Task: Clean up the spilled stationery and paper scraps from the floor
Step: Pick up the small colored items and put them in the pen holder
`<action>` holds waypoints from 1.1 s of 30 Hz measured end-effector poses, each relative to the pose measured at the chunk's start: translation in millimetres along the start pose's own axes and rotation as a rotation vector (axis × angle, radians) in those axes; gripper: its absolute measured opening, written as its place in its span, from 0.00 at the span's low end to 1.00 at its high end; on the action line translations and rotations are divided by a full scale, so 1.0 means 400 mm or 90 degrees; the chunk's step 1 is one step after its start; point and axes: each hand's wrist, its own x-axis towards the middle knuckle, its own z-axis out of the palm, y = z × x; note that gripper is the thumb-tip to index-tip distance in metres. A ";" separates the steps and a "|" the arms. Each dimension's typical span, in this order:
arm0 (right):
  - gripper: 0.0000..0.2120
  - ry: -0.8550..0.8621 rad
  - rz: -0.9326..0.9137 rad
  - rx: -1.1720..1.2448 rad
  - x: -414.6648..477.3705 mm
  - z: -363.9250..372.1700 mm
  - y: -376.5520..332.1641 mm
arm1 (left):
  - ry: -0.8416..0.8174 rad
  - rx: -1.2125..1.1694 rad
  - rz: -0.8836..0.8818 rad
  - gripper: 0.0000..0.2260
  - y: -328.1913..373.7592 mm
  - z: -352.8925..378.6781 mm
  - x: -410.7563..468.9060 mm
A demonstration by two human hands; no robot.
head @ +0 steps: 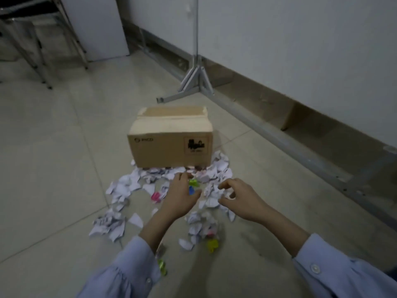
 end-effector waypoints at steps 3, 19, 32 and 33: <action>0.15 -0.037 0.080 0.056 0.003 0.107 0.043 | -0.034 0.003 -0.071 0.21 -0.091 0.027 -0.031; 0.22 -0.036 0.159 -0.067 -0.028 0.391 0.134 | -0.264 0.333 -0.292 0.14 -0.242 0.153 -0.163; 0.24 0.061 0.183 -0.003 -0.024 0.409 0.156 | -0.282 0.425 -0.278 0.13 -0.281 0.237 -0.206; 0.25 0.075 0.190 0.015 -0.025 0.406 0.154 | -0.287 0.421 -0.268 0.12 -0.282 0.231 -0.205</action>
